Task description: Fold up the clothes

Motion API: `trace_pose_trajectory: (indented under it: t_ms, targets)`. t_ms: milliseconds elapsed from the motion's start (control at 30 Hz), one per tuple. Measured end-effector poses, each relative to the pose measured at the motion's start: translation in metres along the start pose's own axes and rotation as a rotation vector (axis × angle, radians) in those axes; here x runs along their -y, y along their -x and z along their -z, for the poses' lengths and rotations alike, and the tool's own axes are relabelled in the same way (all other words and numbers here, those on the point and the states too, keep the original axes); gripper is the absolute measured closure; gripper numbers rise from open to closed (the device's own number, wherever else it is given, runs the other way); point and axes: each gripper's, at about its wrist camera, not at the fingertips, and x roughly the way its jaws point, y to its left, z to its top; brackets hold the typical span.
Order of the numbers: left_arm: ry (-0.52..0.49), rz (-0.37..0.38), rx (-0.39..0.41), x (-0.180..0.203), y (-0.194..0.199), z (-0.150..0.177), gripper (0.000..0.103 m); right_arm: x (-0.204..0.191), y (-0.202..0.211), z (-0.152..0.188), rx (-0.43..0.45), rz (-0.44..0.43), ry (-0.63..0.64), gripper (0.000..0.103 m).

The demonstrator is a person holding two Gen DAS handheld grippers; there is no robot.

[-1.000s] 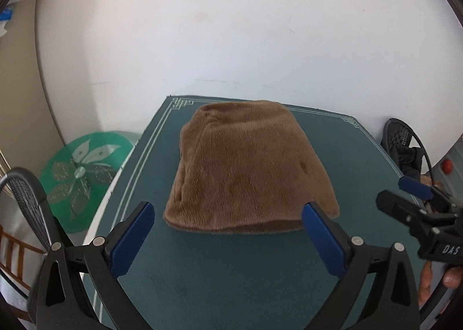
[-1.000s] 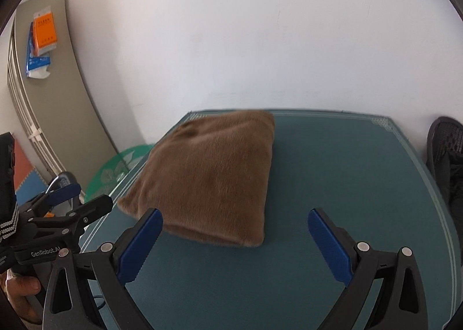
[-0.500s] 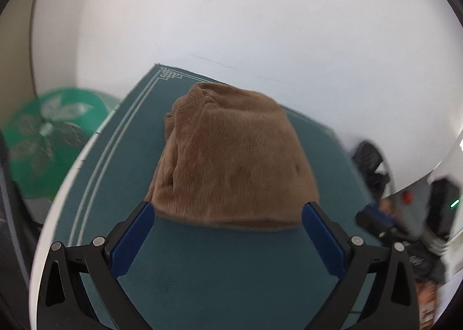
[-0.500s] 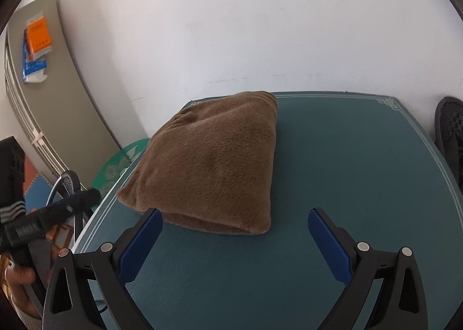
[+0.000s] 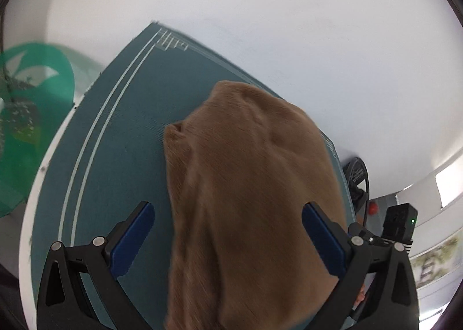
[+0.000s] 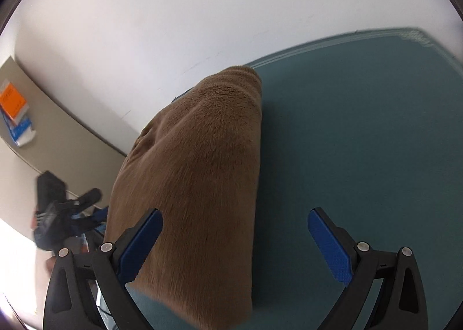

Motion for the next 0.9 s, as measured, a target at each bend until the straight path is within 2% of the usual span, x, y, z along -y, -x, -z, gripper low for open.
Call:
trace_pose_trajectory:
  t_ms: [167,333,533,667,800,867,900]
  targets:
    - [0.055,0.131,-0.075,-0.023,-0.029,-0.014,0.001,0.011,-0.026,-0.013,-0.044,-0.091,-0.037,0.001]
    - [0.011,0.212,-0.107,-0.021,-0.041,-0.017,0.001,0.021,-0.052,-0.027,-0.087,-0.183,-0.073,0.001]
    - [-0.061,0.259,-0.169,-0.01,-0.053,-0.021,0.001,0.029,-0.071,-0.035,-0.11,-0.269,-0.095,0.001]
    - [-0.072,0.328,-0.207,-0.002,-0.063,-0.024,0.001,0.021,-0.08,-0.037,-0.143,-0.302,-0.053,0.001]
    - [-0.081,0.346,-0.235,0.004,-0.075,-0.025,0.001,0.008,-0.091,-0.038,-0.18,-0.319,0.004,0.001]
    - [-0.074,0.349,-0.235,0.004,-0.074,-0.022,0.001,0.008,-0.094,-0.038,-0.179,-0.323,0.004,0.006]
    - [-0.071,0.348,-0.236,0.005,-0.074,-0.021,0.001,0.009,-0.094,-0.038,-0.174,-0.327,-0.003,0.014]
